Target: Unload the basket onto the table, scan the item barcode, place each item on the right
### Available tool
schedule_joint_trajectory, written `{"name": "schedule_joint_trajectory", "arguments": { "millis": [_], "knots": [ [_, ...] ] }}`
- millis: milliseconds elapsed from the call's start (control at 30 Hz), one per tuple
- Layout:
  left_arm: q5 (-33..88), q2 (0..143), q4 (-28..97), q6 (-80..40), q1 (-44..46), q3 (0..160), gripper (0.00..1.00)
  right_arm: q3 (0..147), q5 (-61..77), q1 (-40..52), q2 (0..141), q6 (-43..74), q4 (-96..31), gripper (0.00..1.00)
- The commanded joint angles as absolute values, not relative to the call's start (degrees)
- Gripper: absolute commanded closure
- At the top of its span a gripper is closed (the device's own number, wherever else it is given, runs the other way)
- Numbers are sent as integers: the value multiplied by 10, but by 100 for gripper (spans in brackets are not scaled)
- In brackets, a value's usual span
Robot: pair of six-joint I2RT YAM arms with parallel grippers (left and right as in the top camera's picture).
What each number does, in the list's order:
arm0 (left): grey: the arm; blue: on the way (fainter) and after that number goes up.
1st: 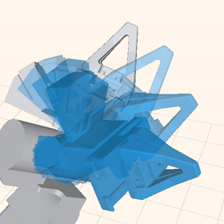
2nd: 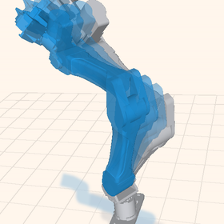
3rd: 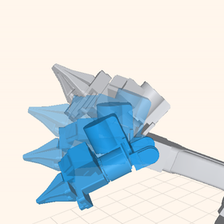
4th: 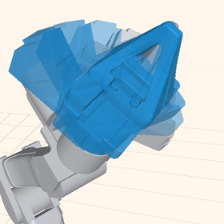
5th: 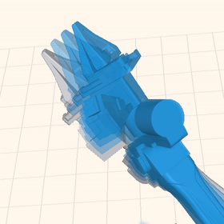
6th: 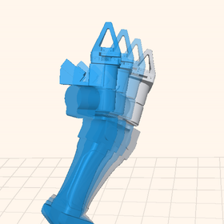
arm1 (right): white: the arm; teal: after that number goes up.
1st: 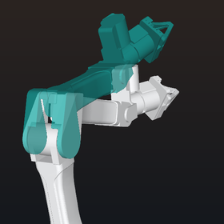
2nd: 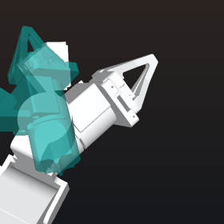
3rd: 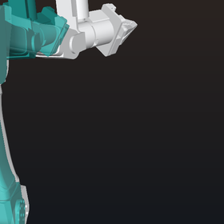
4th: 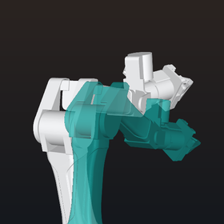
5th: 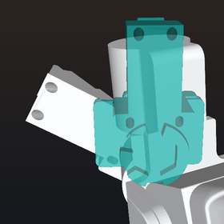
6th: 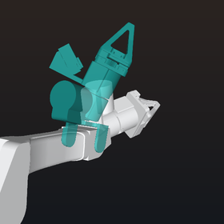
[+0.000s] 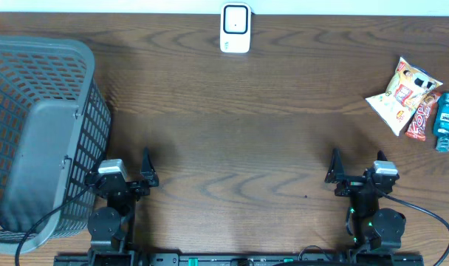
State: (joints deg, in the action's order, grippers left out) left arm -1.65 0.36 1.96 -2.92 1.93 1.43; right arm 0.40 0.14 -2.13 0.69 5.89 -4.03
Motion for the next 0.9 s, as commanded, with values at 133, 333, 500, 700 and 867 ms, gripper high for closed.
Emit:
{"name": "schedule_joint_trajectory", "arguments": {
  "millis": [133, 333, 500, 700, 867],
  "knots": [
    [-20, 2, 41, -24, 17, 2, 2, 3, -9, -26, 16, 60, -43, 1],
    [-20, 2, 41, -24, 17, 2, 2, 3, -9, -26, 46, 55, -43, 1],
    [-20, 2, 41, -24, 17, 2, 2, 3, -9, -26, 67, 55, -43, 1],
    [-20, 2, 41, -24, 17, 2, 2, 3, -9, -26, 69, 55, -43, 1],
    [-20, 2, 41, -24, 17, 2, 2, 3, -9, -26, 69, 55, -43, 1]
  ]
}}
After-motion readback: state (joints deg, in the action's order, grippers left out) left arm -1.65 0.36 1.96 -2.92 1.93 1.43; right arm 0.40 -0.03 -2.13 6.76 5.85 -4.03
